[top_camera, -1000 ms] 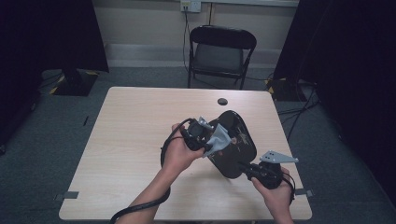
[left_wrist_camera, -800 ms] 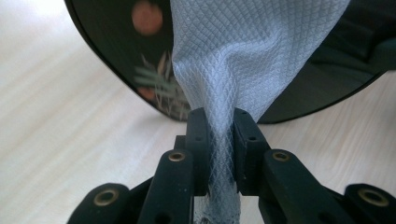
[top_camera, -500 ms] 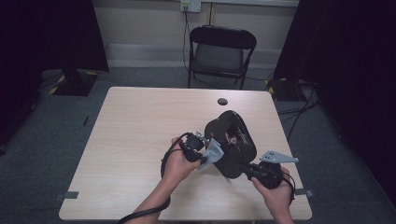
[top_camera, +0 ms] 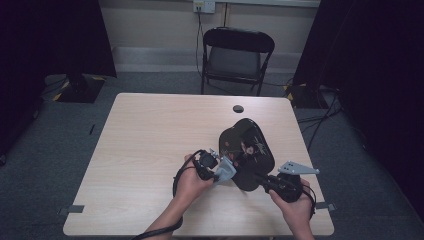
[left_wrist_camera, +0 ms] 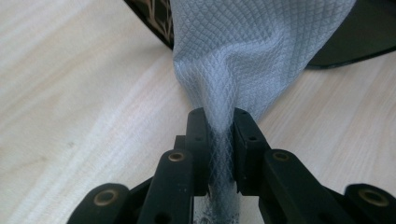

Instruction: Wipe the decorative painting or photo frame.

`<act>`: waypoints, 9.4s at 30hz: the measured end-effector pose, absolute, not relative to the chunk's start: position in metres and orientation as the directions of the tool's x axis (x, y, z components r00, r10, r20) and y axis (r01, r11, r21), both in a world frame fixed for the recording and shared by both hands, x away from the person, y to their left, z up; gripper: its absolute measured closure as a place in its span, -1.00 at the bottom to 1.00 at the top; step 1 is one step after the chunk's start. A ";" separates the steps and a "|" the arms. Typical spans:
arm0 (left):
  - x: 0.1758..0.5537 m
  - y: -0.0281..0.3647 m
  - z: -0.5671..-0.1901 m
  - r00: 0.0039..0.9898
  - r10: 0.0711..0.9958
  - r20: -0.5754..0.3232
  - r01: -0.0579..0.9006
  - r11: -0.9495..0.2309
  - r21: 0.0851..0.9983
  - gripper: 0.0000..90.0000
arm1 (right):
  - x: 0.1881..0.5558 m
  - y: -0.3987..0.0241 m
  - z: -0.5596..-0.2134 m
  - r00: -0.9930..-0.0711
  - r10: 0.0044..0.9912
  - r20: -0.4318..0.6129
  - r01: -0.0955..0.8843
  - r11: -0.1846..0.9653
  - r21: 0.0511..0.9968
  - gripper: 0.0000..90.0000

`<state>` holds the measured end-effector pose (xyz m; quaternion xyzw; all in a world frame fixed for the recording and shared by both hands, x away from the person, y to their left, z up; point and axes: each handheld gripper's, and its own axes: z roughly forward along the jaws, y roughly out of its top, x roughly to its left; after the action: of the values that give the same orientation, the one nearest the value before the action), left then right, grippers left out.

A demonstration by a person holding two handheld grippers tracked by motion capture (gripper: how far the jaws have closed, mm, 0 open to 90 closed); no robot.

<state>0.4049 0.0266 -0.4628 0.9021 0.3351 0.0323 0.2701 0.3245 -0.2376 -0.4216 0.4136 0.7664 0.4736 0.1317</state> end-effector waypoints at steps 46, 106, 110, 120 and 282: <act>0.393 0.025 -0.380 0.822 0.562 -0.094 0.489 -0.612 0.621 0.74 | 0.326 -0.228 -0.422 -0.614 0.766 0.190 0.510 0.202 0.836 0.76; 0.389 0.013 -0.299 0.843 0.532 -0.075 0.424 -0.574 0.700 0.74 | 0.326 -0.225 -0.423 -0.618 0.764 0.184 0.506 0.208 0.837 0.76; 0.391 0.011 -0.311 0.843 0.533 -0.077 0.436 -0.591 0.679 0.74 | 0.326 -0.225 -0.423 -0.618 0.764 0.184 0.507 0.209 0.836 0.76; 0.391 0.013 -0.346 0.831 0.550 -0.082 0.465 -0.608 0.644 0.74 | 0.326 -0.225 -0.423 -0.618 0.765 0.184 0.507 0.208 0.836 0.75; 0.371 0.002 -0.373 0.863 0.497 -0.087 0.443 -0.665 0.601 0.74 | 0.328 -0.219 -0.422 -0.614 0.769 0.180 0.507 0.209 0.836 0.75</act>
<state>0.3713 0.0021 -0.3730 0.9116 0.2579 0.0422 0.3174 0.3280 -0.2190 -0.4217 0.4169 0.7651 0.4706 0.1389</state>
